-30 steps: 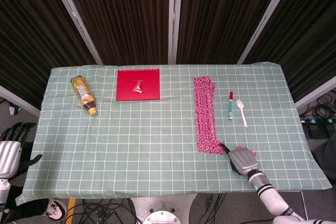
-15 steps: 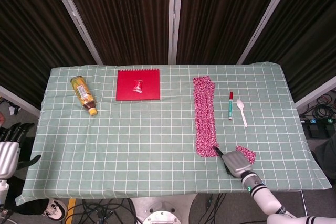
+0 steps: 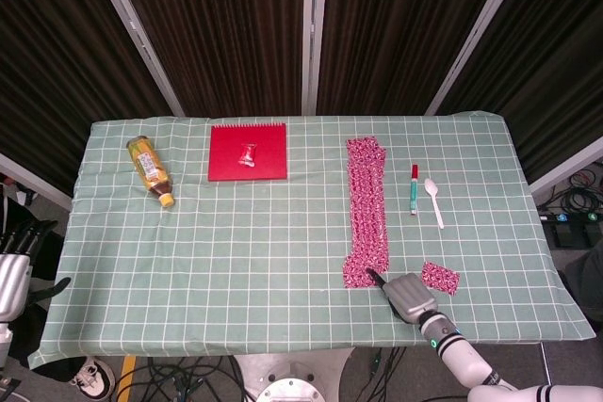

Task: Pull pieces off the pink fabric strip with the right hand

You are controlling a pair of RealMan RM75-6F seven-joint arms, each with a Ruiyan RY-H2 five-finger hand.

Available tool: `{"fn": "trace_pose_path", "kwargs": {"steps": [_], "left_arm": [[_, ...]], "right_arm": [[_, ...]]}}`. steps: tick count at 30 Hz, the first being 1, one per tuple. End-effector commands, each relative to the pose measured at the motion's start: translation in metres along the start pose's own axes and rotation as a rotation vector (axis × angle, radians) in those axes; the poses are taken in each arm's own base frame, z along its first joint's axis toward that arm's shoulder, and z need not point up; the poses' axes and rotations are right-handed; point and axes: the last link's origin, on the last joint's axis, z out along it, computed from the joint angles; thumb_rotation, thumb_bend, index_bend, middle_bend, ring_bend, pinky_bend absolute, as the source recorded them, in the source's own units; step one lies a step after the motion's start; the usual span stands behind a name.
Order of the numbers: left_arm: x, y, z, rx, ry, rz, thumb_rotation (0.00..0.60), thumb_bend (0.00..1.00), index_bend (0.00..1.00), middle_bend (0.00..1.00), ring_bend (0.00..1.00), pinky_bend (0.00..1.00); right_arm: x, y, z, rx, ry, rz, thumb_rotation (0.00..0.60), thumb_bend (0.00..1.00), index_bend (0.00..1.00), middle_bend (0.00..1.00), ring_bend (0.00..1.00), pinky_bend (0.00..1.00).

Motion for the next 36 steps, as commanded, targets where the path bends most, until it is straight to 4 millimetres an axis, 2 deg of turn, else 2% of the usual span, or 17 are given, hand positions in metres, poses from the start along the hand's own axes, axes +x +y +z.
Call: {"fn": "trace_pose_path", "kwargs": {"steps": [1, 11, 21, 36], "left_arm": [[0.001, -0.001, 0.000, 0.001, 0.002, -0.001, 0.600, 0.10, 0.15, 0.16, 0.10, 0.20], [0.005, -0.006, -0.002, 0.013, 0.016, -0.002, 0.600, 0.09, 0.15, 0.16, 0.10, 0.19], [0.009, -0.014, -0.006, 0.028, 0.023, 0.001, 0.600, 0.10, 0.15, 0.16, 0.10, 0.20], [0.012, -0.020, -0.008, 0.040, 0.030, 0.002, 0.600, 0.10, 0.15, 0.16, 0.10, 0.20]], "right_arm": [[0.003, -0.007, 0.002, 0.017, 0.007, -0.003, 0.600, 1.00, 0.01, 0.92, 0.82, 0.72], [0.012, -0.034, 0.014, 0.075, 0.012, -0.037, 0.600, 1.00, 0.01, 0.93, 0.82, 0.72], [0.023, -0.052, 0.031, 0.098, 0.019, -0.077, 0.600, 1.00, 0.01, 0.93, 0.82, 0.72], [0.052, -0.081, 0.049, 0.146, 0.069, -0.098, 0.600, 1.00, 0.01, 0.93, 0.82, 0.72]]}}
